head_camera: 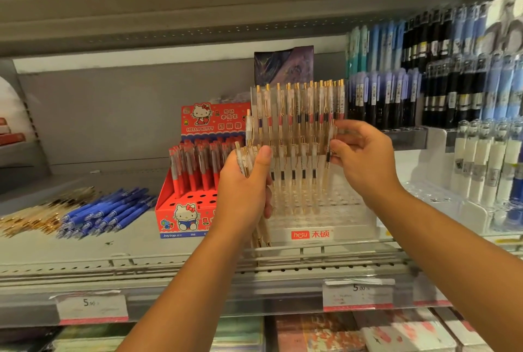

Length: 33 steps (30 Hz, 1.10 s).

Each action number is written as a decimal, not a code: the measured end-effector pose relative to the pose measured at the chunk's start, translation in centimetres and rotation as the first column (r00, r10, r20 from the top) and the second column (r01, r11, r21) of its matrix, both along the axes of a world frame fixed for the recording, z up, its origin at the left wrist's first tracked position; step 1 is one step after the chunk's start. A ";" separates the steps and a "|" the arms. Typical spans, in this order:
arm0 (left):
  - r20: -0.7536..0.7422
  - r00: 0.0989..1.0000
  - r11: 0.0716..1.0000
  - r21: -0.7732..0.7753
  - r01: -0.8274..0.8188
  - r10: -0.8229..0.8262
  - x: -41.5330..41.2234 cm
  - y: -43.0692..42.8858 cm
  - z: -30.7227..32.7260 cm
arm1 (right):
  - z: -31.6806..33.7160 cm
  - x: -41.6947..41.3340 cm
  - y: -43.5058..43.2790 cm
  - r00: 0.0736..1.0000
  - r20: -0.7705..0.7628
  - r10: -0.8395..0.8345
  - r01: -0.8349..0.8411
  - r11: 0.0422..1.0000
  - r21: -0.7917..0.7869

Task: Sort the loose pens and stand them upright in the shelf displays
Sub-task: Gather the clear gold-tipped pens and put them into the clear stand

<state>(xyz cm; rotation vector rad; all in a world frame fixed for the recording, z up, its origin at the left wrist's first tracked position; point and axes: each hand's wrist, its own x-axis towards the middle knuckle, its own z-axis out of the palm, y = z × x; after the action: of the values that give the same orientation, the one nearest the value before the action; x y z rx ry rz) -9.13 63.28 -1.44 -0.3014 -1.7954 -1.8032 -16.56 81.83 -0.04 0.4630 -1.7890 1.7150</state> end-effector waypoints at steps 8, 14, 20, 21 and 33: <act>0.001 0.998 0.997 0.038 0.060 -0.060 -0.2 -0.3 -0.3 | -0.8 -0.2 -0.4 0.987 0.038 -0.156 0.140 0.954 0.265; 0.012 0.999 0.999 0.005 0.051 -0.051 -0.4 -0.3 -0.6 | -1.0 0.0 -0.2 0.980 0.085 -0.181 0.148 0.941 0.303; -0.038 0.998 0.998 -0.015 0.057 -0.058 0.2 0.0 -0.2 | -0.7 0.6 -0.3 0.978 0.099 -0.184 0.150 0.948 0.280; -0.046 0.997 0.998 -0.011 0.063 -0.064 0.3 0.1 -0.1 | -0.7 0.7 -0.3 0.977 0.100 -0.186 0.151 0.946 0.287; -0.059 0.989 0.991 -0.010 0.134 -0.135 0.5 0.7 0.0 | 1.3 5.4 -3.9 0.970 -0.015 0.242 -0.226 0.924 0.309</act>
<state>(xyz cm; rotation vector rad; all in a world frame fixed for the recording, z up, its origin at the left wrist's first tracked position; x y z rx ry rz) -8.63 63.95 -1.41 -0.4845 -1.7766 -1.8602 -11.16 77.97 1.28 0.8782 -2.0359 1.5623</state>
